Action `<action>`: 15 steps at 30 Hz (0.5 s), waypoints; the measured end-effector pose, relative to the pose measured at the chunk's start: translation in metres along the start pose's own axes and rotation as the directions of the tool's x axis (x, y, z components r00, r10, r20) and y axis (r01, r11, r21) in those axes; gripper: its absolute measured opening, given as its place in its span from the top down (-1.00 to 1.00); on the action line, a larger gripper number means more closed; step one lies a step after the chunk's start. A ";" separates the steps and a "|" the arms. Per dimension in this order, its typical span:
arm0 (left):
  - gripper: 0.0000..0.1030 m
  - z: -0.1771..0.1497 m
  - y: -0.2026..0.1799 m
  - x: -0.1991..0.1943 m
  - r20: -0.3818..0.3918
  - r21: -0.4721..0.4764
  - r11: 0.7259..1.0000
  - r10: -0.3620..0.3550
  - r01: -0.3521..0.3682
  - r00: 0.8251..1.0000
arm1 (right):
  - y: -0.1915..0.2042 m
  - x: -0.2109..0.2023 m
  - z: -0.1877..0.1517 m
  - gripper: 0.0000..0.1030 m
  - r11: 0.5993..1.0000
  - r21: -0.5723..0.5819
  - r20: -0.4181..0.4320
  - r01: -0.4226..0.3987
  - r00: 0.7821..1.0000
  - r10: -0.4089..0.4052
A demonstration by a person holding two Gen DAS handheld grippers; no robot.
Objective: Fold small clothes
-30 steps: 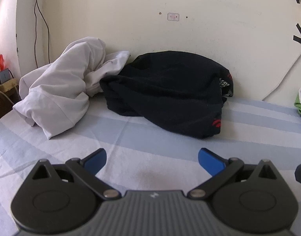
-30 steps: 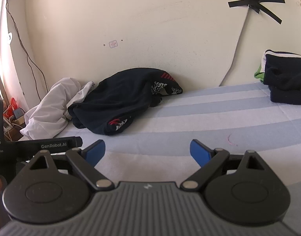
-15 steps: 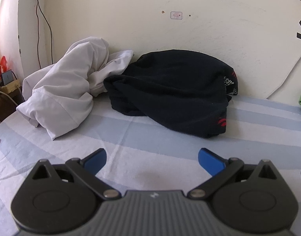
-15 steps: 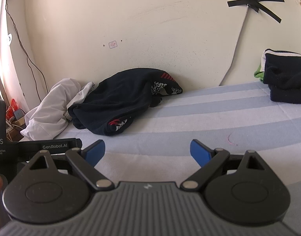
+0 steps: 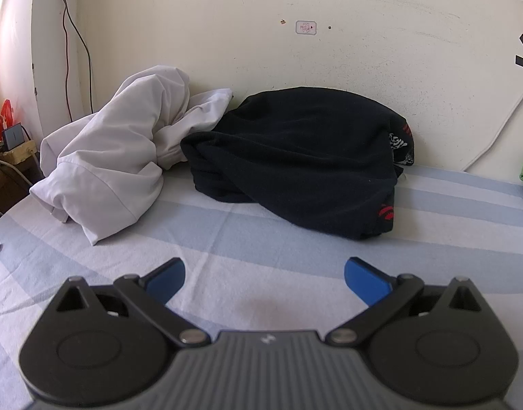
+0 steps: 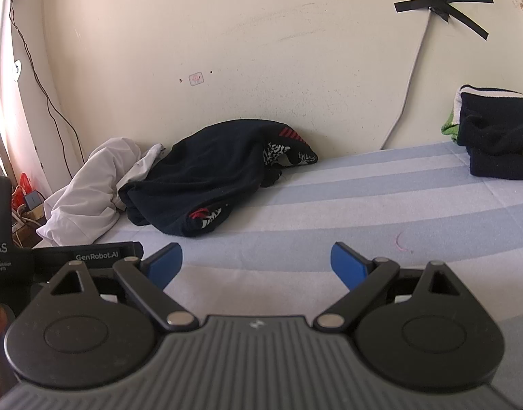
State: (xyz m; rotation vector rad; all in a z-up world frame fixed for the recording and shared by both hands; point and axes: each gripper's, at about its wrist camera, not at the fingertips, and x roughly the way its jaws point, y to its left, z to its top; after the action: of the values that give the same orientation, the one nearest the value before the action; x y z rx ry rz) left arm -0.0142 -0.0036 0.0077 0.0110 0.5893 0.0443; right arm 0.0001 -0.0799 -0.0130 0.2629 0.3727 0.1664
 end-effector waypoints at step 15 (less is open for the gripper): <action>-0.99 0.002 0.003 0.004 -0.028 -0.002 1.000 -0.004 0.004 1.000 | -0.001 0.000 0.000 -0.86 1.000 0.002 0.001 -0.002 1.000 0.002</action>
State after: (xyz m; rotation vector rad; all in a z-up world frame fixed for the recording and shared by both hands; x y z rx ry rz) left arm -0.0102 0.0000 0.0076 0.0076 0.6177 0.0407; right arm -0.0001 -0.0811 -0.0132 0.2651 0.3718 0.1679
